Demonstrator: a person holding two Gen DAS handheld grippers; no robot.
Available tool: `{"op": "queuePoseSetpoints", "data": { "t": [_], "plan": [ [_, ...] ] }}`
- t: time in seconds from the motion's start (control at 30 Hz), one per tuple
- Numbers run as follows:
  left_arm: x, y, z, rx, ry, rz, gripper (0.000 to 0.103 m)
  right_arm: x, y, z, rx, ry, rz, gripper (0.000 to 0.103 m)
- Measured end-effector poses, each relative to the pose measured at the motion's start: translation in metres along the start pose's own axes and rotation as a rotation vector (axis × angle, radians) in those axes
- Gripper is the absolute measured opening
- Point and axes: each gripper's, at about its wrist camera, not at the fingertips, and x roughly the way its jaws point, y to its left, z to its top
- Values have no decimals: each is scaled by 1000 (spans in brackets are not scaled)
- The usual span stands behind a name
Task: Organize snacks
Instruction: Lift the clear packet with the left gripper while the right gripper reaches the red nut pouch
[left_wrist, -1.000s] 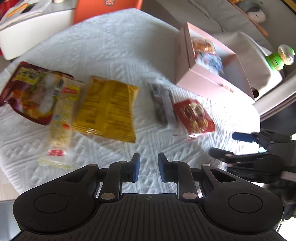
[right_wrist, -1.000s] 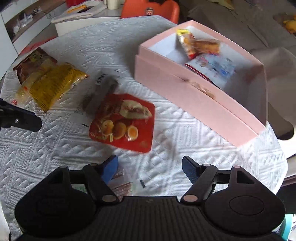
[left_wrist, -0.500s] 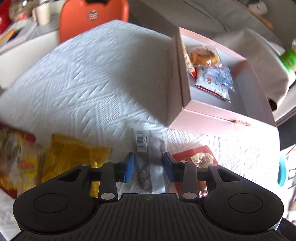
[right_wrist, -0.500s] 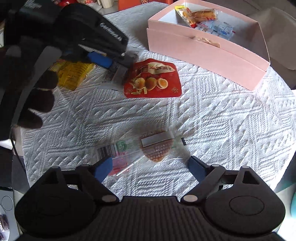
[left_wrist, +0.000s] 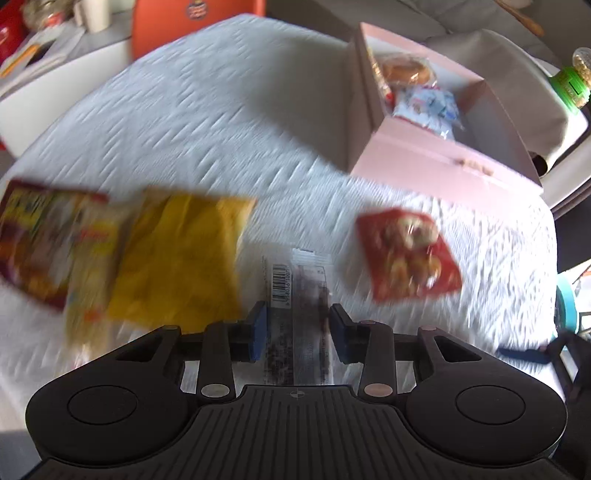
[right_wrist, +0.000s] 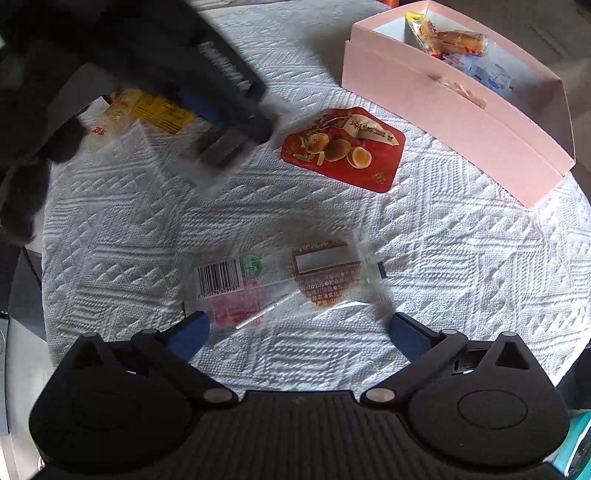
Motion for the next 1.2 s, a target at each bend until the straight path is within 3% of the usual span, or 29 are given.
{"op": "queuePoseSetpoints", "data": {
  "t": [0.17, 0.37, 0.5, 0.63, 0.73, 0.77, 0.97, 1.03, 1.1, 1.2],
  "plan": [
    [-15, 8, -37, -77, -39, 3, 42, -16, -28, 5, 82, -82, -142, 99],
    [-18, 6, -37, -112, -38, -8, 45, -9, -44, 67, 251, -183, -59, 99],
    [-20, 5, -41, -78, 4, -27, 44, 33, -36, 102, 301, -81, -106, 94],
    [-21, 2, -44, -33, 17, -28, 45, 13, -23, 97, 244, -135, -123, 57],
    [-18, -1, -38, -15, 48, -23, 45, -4, -22, 80, 242, -136, -118, 39],
    [-18, -1, -36, -9, 60, -25, 45, -8, -23, 74, 252, -131, -115, 38],
    [-18, -1, -39, 32, 95, -36, 45, -13, -21, 43, 283, -105, -112, 40],
    [-20, 0, -43, 38, 94, -41, 45, -14, -23, 40, 313, -117, -98, 62],
    [-21, 0, -47, 41, 81, -44, 45, -16, -24, 43, 349, -146, -102, 74],
    [-22, 0, -49, 25, 66, -44, 45, -11, -24, 58, 376, -145, -105, 75]
  ]
}}
